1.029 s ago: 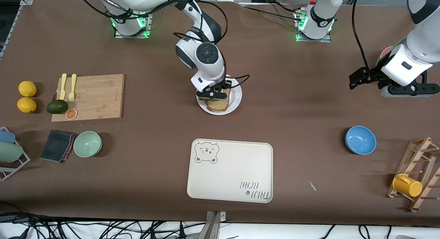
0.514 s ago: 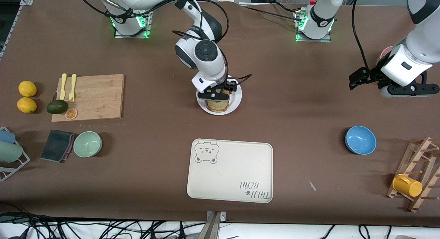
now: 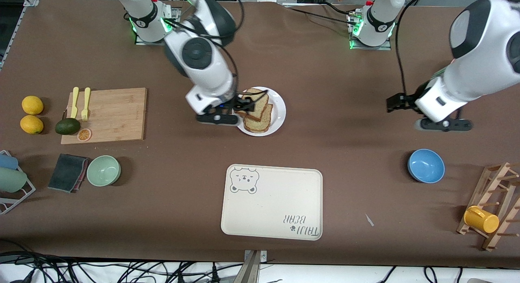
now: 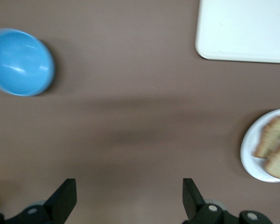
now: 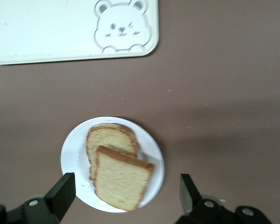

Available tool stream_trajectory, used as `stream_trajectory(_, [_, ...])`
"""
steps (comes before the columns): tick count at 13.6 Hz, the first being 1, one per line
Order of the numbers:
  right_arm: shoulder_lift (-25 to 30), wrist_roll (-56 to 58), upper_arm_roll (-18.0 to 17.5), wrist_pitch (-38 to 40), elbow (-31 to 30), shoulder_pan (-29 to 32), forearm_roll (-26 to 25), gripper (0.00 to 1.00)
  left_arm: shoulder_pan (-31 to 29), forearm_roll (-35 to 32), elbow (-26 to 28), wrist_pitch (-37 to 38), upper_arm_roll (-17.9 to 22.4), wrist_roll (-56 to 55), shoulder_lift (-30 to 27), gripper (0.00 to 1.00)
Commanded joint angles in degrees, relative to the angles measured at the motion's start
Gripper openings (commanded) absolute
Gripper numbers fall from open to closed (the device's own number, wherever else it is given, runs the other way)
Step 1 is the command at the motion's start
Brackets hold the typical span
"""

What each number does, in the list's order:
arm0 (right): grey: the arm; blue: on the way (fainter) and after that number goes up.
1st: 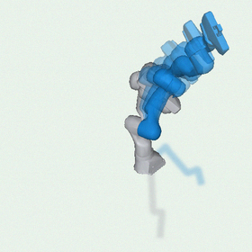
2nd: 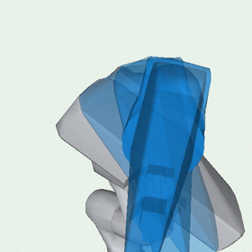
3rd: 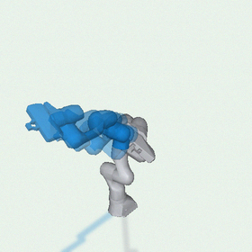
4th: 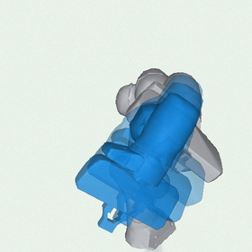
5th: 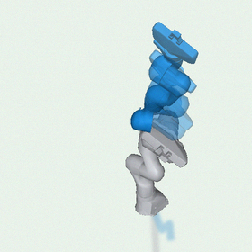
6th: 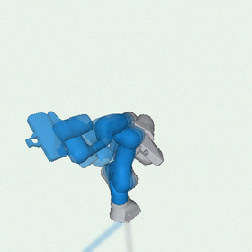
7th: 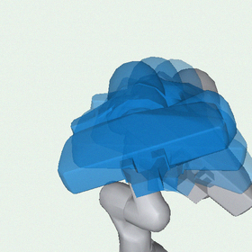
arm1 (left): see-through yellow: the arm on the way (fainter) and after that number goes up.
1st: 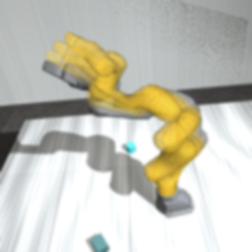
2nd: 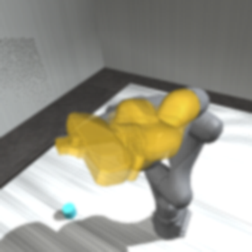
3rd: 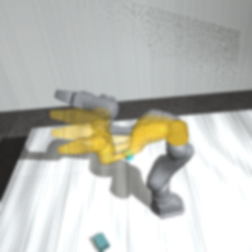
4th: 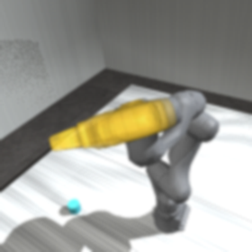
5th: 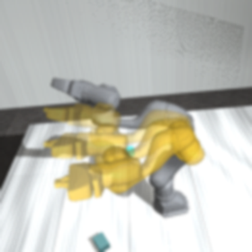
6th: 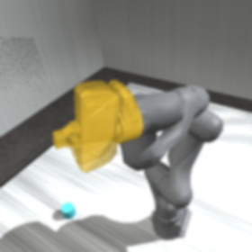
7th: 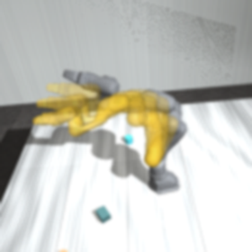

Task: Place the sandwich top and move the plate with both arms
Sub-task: 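Release the bread with the right gripper while the left gripper reaches the plate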

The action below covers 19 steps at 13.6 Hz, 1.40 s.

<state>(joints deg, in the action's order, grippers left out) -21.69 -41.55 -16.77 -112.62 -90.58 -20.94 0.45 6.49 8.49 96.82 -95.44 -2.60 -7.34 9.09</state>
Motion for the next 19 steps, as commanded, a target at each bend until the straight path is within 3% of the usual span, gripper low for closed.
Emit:
stream_trajectory(1, [6.7, 9.5, -0.4, 7.5, -1.8, 6.3, 1.7, 0.99, 1.8, 9.5, -1.0, 0.4, -0.9, 0.4, 5.8, 1.0])
stream_trajectory(3, [10.0, 17.0, -0.3, 11.9, -2.1, 11.2, 1.7, 0.99, 1.9, 16.5, -1.0, -1.1, -2.4, 1.5, 9.7, 1.0])
stream_trajectory(7, [16.0, 26.9, 0.1, 15.1, -3.8, 18.8, 1.7, 0.99, 1.8, 34.4, 2.3, -8.9, -4.1, 17.7, 17.2, 1.0])
stream_trajectory(9, [18.3, 29.9, 2.6, 16.6, -4.5, 19.3, 1.7, 0.99, 1.9, 40.3, 4.6, -9.8, -4.1, 25.8, 20.1, 1.0])
stream_trajectory(13, [20.7, 38.5, 7.3, 18.4, -4.6, 21.4, 1.7, 0.99, 2.6, 52.4, 16.0, -22.6, -7.5, 45.0, 21.9, 1.0])
stream_trajectory(17, [21.3, 43.4, 8.9, 18.5, -5.2, 23.4, 1.4, 0.99, 4.5, 65.6, 17.3, -23.5, -7.9, 59.7, 27.6, 1.0])
stream_trajectory(19, [21.5, 43.4, 9.3, 18.5, -5.8, 23.3, 1.0, 0.99, 6.5, 68.8, 18.1, -26.2, -7.9, 61.2, 28.0, 0.99])
